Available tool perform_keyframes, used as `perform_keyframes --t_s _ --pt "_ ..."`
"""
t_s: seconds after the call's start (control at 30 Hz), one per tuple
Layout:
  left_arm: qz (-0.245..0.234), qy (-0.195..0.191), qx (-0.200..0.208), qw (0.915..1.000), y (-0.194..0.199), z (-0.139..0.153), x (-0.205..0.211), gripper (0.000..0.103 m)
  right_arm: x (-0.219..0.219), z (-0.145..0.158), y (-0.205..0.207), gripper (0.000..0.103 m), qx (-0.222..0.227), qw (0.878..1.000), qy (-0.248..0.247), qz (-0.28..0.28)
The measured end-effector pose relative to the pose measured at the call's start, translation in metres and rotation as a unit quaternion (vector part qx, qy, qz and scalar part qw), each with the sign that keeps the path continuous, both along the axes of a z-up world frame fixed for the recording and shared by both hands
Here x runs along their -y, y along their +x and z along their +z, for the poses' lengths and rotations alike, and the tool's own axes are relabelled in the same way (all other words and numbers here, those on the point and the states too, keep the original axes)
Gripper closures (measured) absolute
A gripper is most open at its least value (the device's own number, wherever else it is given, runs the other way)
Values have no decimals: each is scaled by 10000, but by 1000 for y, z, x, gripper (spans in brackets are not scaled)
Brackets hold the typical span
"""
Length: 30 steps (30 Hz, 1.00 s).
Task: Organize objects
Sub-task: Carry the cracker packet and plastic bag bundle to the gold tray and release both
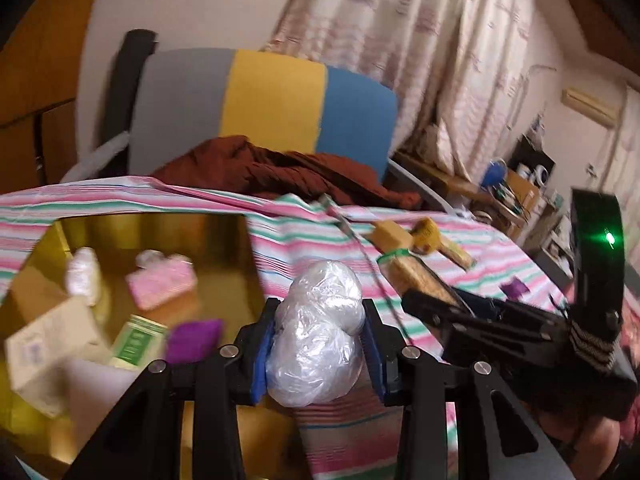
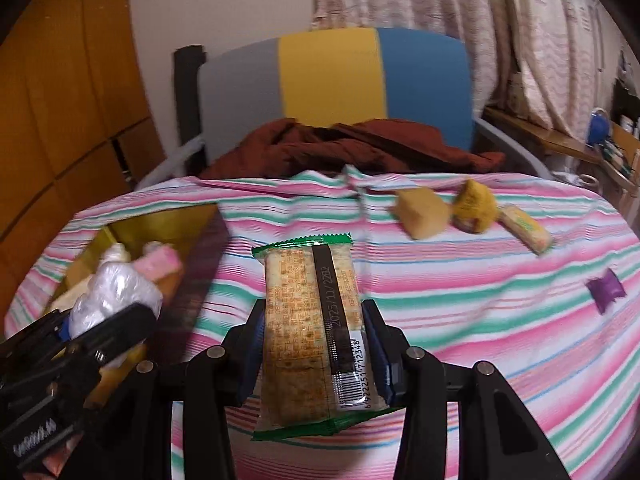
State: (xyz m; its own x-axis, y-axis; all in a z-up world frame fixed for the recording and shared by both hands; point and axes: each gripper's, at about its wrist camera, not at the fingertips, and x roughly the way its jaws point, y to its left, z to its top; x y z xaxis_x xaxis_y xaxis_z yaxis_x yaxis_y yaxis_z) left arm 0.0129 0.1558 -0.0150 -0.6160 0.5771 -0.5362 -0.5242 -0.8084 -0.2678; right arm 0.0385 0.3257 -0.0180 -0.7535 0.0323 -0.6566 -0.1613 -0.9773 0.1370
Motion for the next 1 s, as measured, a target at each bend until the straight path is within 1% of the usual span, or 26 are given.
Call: perform_keyframes --t_s 0.2,0.37,0.43,0.57,0.7,0.73,0.8,0.87,0.93,1.0 --pt "563 1 290 9980 -48 5 41 63 35 9 -32 57 -17 9987 -225 461" --pt "816 -101 837 9931 -94 -2 64 63 58 8 -69 57 145 9957 -476 786" --pt "898 -78 1025 9906 -109 -5 71 63 63 3 -85 57 284 9946 -585 812" --pt "1144 -13 1153 9867 -128 -6 83 63 69 -7 -109 57 409 9936 -721 762" --pt "1270 -17 1218 9844 -145 -8 85 63 74 -16 -132 56 510 9946 -578 689" --pt "1283 -42 1257 9837 -149 -10 85 63 74 -18 -139 52 556 9945 -577 670" --pt "1292 -45 1339 9825 -154 -13 86 63 74 -21 -149 51 645 9946 -537 617" --pt "1328 -49 1444 9806 -159 -16 87 63 72 -17 -147 51 595 9956 -476 541" --pt "1338 -13 1521 9793 -162 -20 87 63 69 -10 -138 50 419 9963 -538 530" --pt "1408 -70 1554 9777 -164 -22 88 54 64 -4 -126 48 279 9964 -610 511"
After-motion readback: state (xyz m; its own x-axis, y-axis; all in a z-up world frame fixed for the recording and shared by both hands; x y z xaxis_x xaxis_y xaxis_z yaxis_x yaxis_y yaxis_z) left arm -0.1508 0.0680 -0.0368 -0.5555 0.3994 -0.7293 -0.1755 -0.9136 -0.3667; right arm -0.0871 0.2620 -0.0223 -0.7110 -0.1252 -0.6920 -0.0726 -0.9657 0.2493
